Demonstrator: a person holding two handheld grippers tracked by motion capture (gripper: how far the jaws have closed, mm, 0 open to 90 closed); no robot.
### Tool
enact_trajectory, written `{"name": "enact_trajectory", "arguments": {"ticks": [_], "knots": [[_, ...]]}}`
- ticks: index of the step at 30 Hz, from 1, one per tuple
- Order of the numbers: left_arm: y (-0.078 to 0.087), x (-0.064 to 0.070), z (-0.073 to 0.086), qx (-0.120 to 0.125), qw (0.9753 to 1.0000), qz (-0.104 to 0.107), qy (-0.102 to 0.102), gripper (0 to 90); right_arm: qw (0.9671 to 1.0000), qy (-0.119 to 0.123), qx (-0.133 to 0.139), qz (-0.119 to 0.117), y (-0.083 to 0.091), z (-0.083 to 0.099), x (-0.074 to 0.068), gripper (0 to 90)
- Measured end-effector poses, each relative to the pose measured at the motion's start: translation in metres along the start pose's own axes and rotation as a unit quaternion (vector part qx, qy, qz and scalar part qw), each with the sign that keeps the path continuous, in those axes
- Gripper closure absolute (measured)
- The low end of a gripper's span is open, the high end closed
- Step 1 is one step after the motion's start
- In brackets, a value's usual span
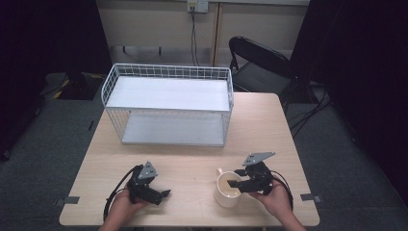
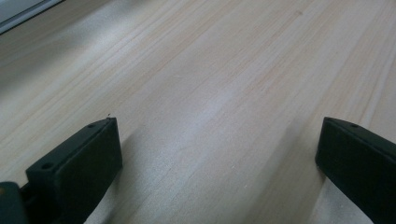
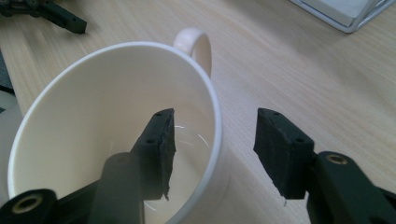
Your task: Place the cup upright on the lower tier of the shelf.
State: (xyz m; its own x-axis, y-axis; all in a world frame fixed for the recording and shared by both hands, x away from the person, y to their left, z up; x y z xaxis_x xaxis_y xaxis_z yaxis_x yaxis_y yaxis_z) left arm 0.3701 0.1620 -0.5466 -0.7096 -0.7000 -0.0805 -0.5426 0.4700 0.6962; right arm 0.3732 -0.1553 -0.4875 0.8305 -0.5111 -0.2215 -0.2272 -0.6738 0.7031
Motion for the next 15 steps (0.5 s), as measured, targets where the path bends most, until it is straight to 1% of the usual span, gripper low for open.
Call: {"name": "enact_trajectory", "arguments": {"ticks": [2,4,6,7,9,10,11,13,14,15], "knots": [[0.0000,0.0000,0.0000,0.000,1.0000,0.000,0.000,0.0,1.0000,0.001,-0.001,0.002,0.0000,-0.0003,0.0003,50.3],[0.0000,0.0000,0.0000,0.000,1.0000,0.000,0.000,0.0,1.0000,0.003,-0.004,0.006,-0.0005,-0.0010,0.0003,55.2],[0.0000,0.0000,0.0000,0.000,1.0000,0.000,0.000,0.0,0.9998,0.001,-0.013,0.015,-0.0028,-0.0014,0.0003,61.3],[0.0000,0.0000,0.0000,0.000,1.0000,0.000,0.000,0.0,0.9997,0.003,-0.013,0.019,-0.0035,-0.0018,0.0004,64.4],[0.0000,0.0000,0.0000,0.000,1.0000,0.000,0.000,0.0,0.9997,0.007,-0.015,0.020,-0.0045,-0.0022,-0.0005,69.2],[0.0000,0.0000,0.0000,0.000,1.0000,0.000,0.000,0.0,0.9997,0.007,-0.015,0.020,-0.0045,-0.0022,-0.0005,69.2],[0.0000,0.0000,0.0000,0.000,1.0000,0.000,0.000,0.0,0.9994,0.015,-0.015,0.026,-0.0047,-0.0030,-0.0014,75.3],[0.0000,0.0000,0.0000,0.000,1.0000,0.000,0.000,0.0,0.9988,0.027,-0.021,0.035,-0.0048,-0.0035,-0.0022,76.9],[0.0000,0.0000,0.0000,0.000,1.0000,0.000,0.000,0.0,0.9988,0.027,-0.021,0.035,-0.0048,-0.0035,-0.0022,76.9],[0.0000,0.0000,0.0000,0.000,1.0000,0.000,0.000,0.0,0.9983,0.032,-0.025,0.042,-0.0046,-0.0039,-0.0023,77.9]]}}
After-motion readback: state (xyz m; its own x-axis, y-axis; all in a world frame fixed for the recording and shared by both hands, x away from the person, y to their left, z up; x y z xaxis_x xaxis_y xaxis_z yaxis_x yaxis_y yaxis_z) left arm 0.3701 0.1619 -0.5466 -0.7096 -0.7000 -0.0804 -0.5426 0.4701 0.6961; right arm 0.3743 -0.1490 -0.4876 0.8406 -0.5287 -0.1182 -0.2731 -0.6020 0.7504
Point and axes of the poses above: each handheld gripper's, and its own axes: y roughly backward along the jaws, z roughly out of its underside, x roughly to its right, the point moved 6 cm from there along -y, roughly forward along the jaws, and after that the axes turned 7 degrees about -z, right-handed, at the moved point
